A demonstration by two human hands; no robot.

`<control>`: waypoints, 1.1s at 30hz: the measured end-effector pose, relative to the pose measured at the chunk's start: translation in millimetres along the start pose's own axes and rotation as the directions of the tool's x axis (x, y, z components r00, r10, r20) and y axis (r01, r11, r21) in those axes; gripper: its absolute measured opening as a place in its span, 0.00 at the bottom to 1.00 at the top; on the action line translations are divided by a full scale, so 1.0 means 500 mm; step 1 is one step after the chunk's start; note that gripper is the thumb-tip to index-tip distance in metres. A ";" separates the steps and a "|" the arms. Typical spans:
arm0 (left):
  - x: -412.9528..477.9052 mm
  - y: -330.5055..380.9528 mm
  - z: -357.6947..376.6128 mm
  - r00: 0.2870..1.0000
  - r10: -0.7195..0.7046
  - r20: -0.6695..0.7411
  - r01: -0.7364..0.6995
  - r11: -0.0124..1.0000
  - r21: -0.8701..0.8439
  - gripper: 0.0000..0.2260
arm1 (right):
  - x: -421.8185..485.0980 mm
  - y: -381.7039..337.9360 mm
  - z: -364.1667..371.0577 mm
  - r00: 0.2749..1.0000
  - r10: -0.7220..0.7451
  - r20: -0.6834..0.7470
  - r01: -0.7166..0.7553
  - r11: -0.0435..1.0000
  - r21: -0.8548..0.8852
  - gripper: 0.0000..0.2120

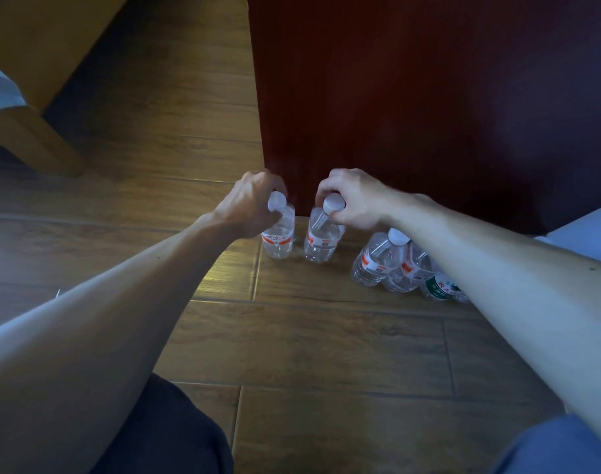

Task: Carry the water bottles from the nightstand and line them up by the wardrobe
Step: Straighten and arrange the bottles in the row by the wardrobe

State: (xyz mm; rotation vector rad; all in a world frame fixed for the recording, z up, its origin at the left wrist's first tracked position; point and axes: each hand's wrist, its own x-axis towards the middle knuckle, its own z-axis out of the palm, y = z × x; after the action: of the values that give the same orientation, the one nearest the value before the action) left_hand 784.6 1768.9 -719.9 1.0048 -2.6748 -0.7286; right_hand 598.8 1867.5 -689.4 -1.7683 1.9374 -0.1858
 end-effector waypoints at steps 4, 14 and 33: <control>0.005 -0.003 0.002 0.999 0.015 -0.041 -0.015 1.000 0.000 0.10 | 0.001 0.011 -0.001 1.000 0.008 -0.005 -0.008 1.000 -0.001 0.12; 0.012 0.001 0.008 0.999 0.015 -0.039 -0.016 1.000 -0.021 0.16 | -0.002 0.011 0.005 0.997 0.014 0.074 -0.008 0.996 -0.086 0.14; -0.011 -0.004 -0.005 0.999 -0.015 0.050 0.016 1.000 -0.020 0.18 | 0.009 0.020 0.025 0.983 0.142 -0.115 -0.139 0.990 0.038 0.14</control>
State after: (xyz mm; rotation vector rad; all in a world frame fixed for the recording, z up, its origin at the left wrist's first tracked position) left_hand 790.6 1770.2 -718.7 1.0167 -2.6987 -0.7929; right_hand 595.4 1867.3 -705.5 -1.6269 2.1233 -0.2733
